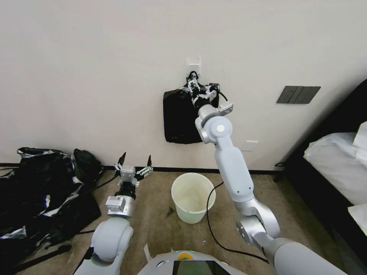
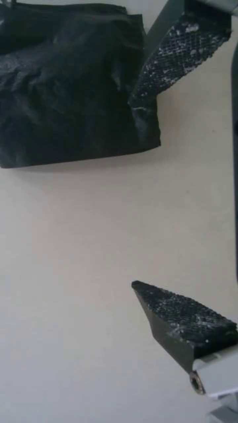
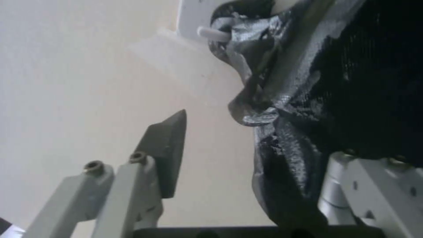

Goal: Place a trash bag onto the trash bin.

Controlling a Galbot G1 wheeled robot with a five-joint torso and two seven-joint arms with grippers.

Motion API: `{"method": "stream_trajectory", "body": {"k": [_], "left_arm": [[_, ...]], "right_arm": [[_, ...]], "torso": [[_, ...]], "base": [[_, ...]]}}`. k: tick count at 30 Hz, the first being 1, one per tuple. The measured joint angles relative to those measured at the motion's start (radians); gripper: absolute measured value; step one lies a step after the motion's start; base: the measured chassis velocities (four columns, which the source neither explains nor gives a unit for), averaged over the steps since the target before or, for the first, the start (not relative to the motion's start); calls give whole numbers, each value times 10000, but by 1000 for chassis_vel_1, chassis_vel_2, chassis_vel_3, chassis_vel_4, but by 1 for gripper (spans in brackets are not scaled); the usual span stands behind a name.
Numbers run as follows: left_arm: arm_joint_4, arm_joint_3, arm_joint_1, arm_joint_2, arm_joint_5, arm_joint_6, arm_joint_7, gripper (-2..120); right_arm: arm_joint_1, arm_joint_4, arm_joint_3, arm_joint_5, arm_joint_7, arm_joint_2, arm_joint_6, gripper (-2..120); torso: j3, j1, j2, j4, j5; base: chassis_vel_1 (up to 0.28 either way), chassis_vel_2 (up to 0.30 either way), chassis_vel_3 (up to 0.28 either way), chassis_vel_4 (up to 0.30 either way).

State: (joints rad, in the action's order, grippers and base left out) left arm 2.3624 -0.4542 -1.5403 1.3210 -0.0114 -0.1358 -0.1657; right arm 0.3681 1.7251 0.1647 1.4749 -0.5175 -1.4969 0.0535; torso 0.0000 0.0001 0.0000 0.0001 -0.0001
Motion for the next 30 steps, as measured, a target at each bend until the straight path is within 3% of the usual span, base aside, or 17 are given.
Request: {"method": "stream_trajectory", "body": {"k": [9, 20, 25, 29, 30], "left_arm": [[164, -15, -105, -11, -14, 14, -1, 100], [278, -21, -152, -24, -12, 36, 7, 100], [318, -19, -156, -30, -7, 44, 20, 100], [330, -21, -161, -37, -5, 45, 35, 100], [330, -21, -161, -37, -5, 45, 35, 100]], "right_arm": [[-38, 32, 110, 395, -354, -70, -238, 41], [-14, 359, 349, 1361, -710, 8, -355, 41], [15, 385, 408, 1501, -958, 6, -373, 52], [42, 407, 501, 1668, -1335, 5, -486, 70], [42, 407, 501, 1668, -1335, 5, -486, 70]], "torso": [[0, 0, 0, -1, 1], [0, 0, 0, -1, 1], [0, 0, 1, -1, 1], [0, 0, 0, -1, 1], [0, 0, 0, -1, 1]], "base": [[0, 0, 0, 0], [0, 0, 0, 0], [0, 0, 0, 0], [0, 0, 0, 0], [0, 0, 0, 0]]}}
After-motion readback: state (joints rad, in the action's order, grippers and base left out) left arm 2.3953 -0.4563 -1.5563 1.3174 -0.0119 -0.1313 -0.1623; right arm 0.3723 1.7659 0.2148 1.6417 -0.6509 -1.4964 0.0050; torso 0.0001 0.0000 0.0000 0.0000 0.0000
